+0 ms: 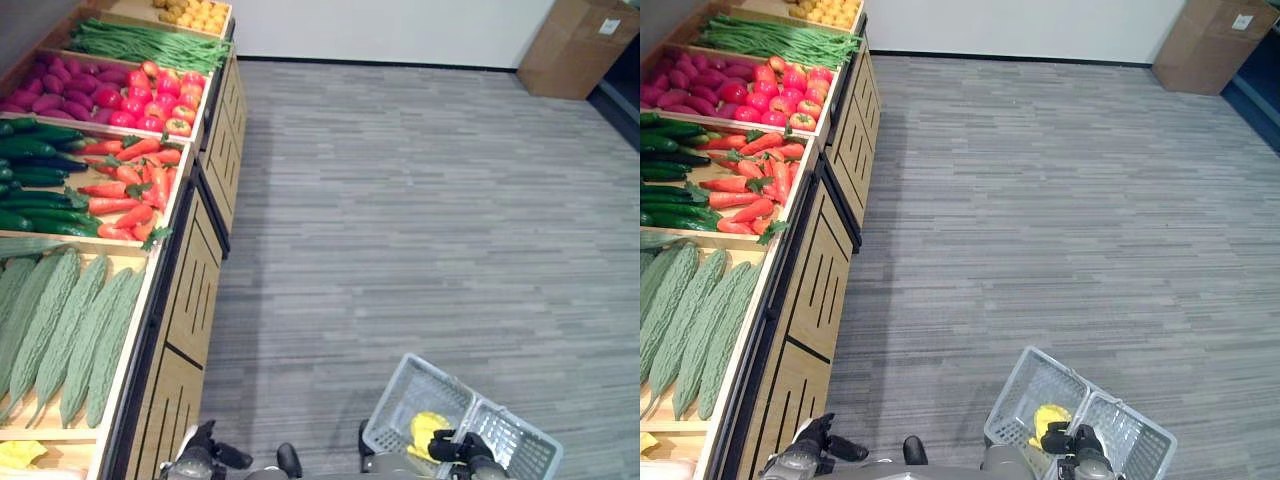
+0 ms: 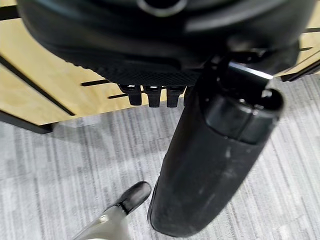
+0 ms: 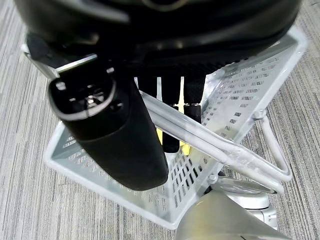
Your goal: Get the vegetables into the basket
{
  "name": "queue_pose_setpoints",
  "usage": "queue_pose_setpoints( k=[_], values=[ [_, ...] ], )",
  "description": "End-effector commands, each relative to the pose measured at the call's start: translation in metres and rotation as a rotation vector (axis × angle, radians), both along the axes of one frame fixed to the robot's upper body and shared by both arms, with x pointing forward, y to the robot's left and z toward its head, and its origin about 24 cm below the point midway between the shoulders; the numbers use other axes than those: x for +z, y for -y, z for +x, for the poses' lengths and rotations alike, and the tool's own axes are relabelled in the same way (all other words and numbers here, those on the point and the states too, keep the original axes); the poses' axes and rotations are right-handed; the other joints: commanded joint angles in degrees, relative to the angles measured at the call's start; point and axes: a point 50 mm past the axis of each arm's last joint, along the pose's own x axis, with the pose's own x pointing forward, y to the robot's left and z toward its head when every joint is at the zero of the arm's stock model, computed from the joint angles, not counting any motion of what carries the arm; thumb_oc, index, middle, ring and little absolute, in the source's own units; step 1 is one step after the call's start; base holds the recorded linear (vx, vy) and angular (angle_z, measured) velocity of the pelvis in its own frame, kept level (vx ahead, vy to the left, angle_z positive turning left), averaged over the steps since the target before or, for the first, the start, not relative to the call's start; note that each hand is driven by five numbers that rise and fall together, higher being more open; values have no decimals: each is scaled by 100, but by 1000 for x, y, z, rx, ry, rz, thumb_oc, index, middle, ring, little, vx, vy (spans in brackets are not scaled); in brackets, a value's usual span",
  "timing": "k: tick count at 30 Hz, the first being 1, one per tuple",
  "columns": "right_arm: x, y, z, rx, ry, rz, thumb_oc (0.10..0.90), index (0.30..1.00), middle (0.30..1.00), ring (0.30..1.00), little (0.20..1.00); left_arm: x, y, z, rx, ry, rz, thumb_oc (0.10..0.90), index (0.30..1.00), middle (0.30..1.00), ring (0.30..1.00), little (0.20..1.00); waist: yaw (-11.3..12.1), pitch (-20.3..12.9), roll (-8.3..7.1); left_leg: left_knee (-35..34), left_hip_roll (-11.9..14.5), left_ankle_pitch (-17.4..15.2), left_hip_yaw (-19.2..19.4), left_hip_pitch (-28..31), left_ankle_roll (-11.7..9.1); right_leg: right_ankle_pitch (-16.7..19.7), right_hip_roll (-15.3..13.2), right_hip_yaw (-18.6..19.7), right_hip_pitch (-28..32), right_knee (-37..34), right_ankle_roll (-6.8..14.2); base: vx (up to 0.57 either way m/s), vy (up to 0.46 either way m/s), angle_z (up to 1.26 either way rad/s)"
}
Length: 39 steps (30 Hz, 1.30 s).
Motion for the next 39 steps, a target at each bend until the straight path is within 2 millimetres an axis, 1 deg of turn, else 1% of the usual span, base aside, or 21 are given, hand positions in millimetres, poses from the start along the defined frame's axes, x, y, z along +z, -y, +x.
queue_pose_setpoints(
  k=[1, 3, 4, 7, 11, 12, 13, 14, 16, 17, 20, 23, 24, 25, 26, 27, 29, 33, 35, 37, 39],
  values=[
    [3, -1, 11, 16, 34, 11, 400, 300, 300, 300, 300, 8, -4, 19, 11, 67, 33, 900, 1000, 1000, 1000, 1000, 98, 245, 172, 45, -77, -434, -357, 179, 33, -623, -83, -48, 38, 1142, 401, 32, 186, -25],
    [3, -2, 12, 11, 36, 14, 400, 300, 300, 300, 300, 9, -5, 21, 3, 71, 42, 900, 1000, 1000, 1000, 1000, 78, 353, 166, 45, -79, -508, -360, 272, 16, -573, -74, -88, -105, 1440, 429, 62, 152, -22],
    [3, -3, 12, 10, 39, 18, 400, 300, 300, 300, 300, 9, -6, 21, 5, 69, 42, 900, 1000, 1000, 1000, 1000, 73, 372, 161, 45, -75, -515, -344, 296, 11, -537, -48, -76, -155, 1405, 429, 45, 91, -6],
    [4, -4, 17, 17, 51, 17, 400, 300, 300, 300, 300, 11, -8, 23, 31, 87, 43, 900, 1000, 1000, 1000, 1000, 116, 420, 152, 45, -12, -435, -231, 243, -8, -254, 61, 7, -322, 878, 397, 23, 29, 11],
    [5, -7, 22, 29, 67, 13, 400, 300, 300, 300, 300, 12, -10, 24, 82, 108, 49, 900, 1000, 1000, 1000, 1000, 176, 428, 94, 45, 21, -436, -155, 251, -43, 15, -31, -71, -441, 223, 497, 52, -22, 0],
    [5, -9, 23, 36, 70, 13, 400, 300, 300, 300, 300, 12, -9, 26, 87, 115, 47, 900, 1000, 1000, 1000, 1000, 171, 425, 87, 46, 22, -487, -193, 314, -77, -27, -51, -148, -381, 76, 556, 80, -23, 10],
    [5, -9, 23, 37, 70, 13, 400, 300, 300, 300, 300, 12, -9, 26, 87, 115, 47, 900, 1000, 1000, 1000, 1000, 160, 435, 90, 46, 26, -489, -206, 327, -79, -22, -49, -164, -352, 53, 557, 130, -56, 18],
    [6, -11, 27, 54, 79, 6, 400, 300, 300, 300, 300, 13, -10, 27, 105, 124, 49, 900, 1000, 1000, 1000, 1000, 180, 433, 58, 45, 10, -521, -151, 373, -103, 127, -77, -272, -333, -215, 603, 114, -77, 17],
    [8, -12, 31, 75, 87, -3, 400, 300, 300, 300, 300, 13, -9, 27, 123, 131, 45, 900, 1000, 1000, 1000, 1000, 210, 419, 35, 45, 10, -560, -78, 426, -136, 250, -91, -466, -388, -458, 663, 181, -138, 6],
    [8, -13, 33, 83, 89, -5, 400, 300, 300, 300, 300, 12, -8, 26, 142, 128, 37, 900, 1000, 1000, 1000, 1000, 209, 421, 15, 45, 4, -575, -27, 481, -157, 345, -83, -461, -470, -525, 691, 154, -120, -21],
    [7, -14, 31, 90, 81, -5, 400, 300, 300, 300, 300, 11, -7, 24, 149, 122, 32, 900, 1000, 1000, 1000, 1000, 198, 434, 15, 45, 19, -625, -33, 599, -190, 335, -62, -564, -524, -402, 711, 186, -141, -19],
    [6, -11, 26, 98, 63, -6, 400, 300, 300, 300, 300, 7, -3, 18, 172, 97, 15, 900, 1000, 1000, 1000, 1000, 146, 372, 87, 45, 79, -706, -188, 815, -304, 101, 48, -501, -441, -317, 573, 310, -246, -4],
    [6, -10, 25, 94, 58, -11, 400, 300, 300, 300, 300, 6, -1, 16, 178, 93, 8, 900, 1000, 1000, 1000, 1000, 114, 358, 122, 45, 128, -724, -255, 838, -328, 53, 85, -478, -441, -272, 541, 216, -180, 18],
    [6, -10, 25, 94, 58, -11, 400, 300, 300, 300, 300, 6, -1, 16, 178, 93, 8, 900, 1000, 1000, 1000, 1000, 121, 355, 115, 45, 122, -719, -245, 832, -327, 66, 84, -470, -445, -285, 536, 358, -289, 21],
    [5, -7, 20, 96, 41, -17, 400, 300, 300, 300, 300, 1, 2, 7, 220, 66, -17, 900, 1000, 1000, 1000, 1000, 73, 292, 240, 47, 277, -690, -327, 955, -435, -246, 194, -534, -466, -10, 400, 373, -309, 21],
    [5, -5, 20, 105, 35, -26, 400, 300, 300, 300, 300, -1, 4, 3, 257, 58, -38, 900, 1000, 1000, 1000, 1000, 44, 284, 280, 125, 346, -703, -361, 946, -475, -380, 228, -546, -472, 121, 328, 448, -394, 27],
    [6, -1, 20, 113, 30, -38, 400, 300, 300, 300, 300, -3, 8, 2, 263, 49, -63, 900, 1000, 1000, 1000, 1000, 1, 290, 318, 314, 453, -663, -386, 845, -564, -541, 276, -575, -479, 243, 219, 247, -284, 29],
    [9, 5, 26, 91, 56, -34, 400, 300, 300, 300, 300, -4, 13, 1, 289, 56, -101, 900, 1000, 1000, 1000, 1000, -45, 306, 409, 663, 633, -344, -431, 701, -766, -822, 402, -623, -483, 388, 15, 233, -274, 13],
    [11, 5, 29, 111, 66, -36, 400, 300, 300, 300, 300, -4, 12, 0, 305, 54, -103, 900, 1000, 1000, 1000, 1000, -50, 319, 425, 1024, 768, -81, -478, 576, -911, -963, 521, -625, -378, 357, -122, 225, -295, 9],
    [12, 5, 31, 125, 79, -36, 400, 300, 300, 300, 300, -4, 13, 1, 310, 60, -110, 900, 1000, 1000, 1000, 1000, -6, 402, 370, 1743, 934, 373, -619, 261, -1034, -1058, 632, -625, -189, 268, -314, 184, -306, -1],
    [13, 7, 31, 137, 79, -40, 400, 300, 300, 300, 300, -4, 16, 3, 291, 66, -116, 900, 1000, 1000, 1000, 1000, 45, 516, 295, 2488, 975, 536, -797, -85, -1031, -1147, 706, -586, -23, 205, -459, 152, -240, -5]
  ],
)
